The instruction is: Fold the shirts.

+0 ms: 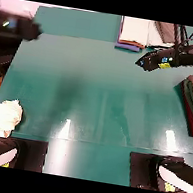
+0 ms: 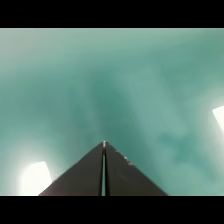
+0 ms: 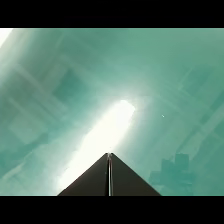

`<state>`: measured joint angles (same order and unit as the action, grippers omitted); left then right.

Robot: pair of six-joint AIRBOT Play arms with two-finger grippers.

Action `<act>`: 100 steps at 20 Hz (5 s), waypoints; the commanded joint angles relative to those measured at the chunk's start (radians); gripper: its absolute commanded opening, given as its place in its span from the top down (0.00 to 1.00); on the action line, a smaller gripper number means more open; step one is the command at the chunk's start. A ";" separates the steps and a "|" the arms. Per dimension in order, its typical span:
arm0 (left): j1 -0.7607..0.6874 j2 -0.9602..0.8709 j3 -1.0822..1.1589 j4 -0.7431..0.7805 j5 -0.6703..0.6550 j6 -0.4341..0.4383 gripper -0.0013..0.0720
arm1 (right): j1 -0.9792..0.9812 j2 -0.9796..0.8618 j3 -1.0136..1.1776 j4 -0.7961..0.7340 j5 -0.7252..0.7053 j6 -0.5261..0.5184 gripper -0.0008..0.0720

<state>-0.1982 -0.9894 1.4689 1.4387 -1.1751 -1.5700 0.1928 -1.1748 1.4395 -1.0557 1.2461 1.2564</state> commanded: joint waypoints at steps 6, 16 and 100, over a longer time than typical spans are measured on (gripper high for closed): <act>0.368 0.276 -0.643 0.290 -0.310 0.006 0.09 | 0.001 0.000 0.000 0.000 -0.005 0.000 0.97; 0.380 0.275 -0.909 0.316 -0.249 -0.030 0.71 | 0.001 0.001 0.000 0.000 -0.005 0.000 0.97; -0.119 -0.070 0.010 -0.315 0.397 0.174 0.95 | -0.157 0.324 -0.204 0.164 -0.106 0.045 0.97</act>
<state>-0.3149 -1.2228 1.4231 1.1099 -0.7929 -1.4509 0.1001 -0.9344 1.0611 -0.8913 1.0973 1.3003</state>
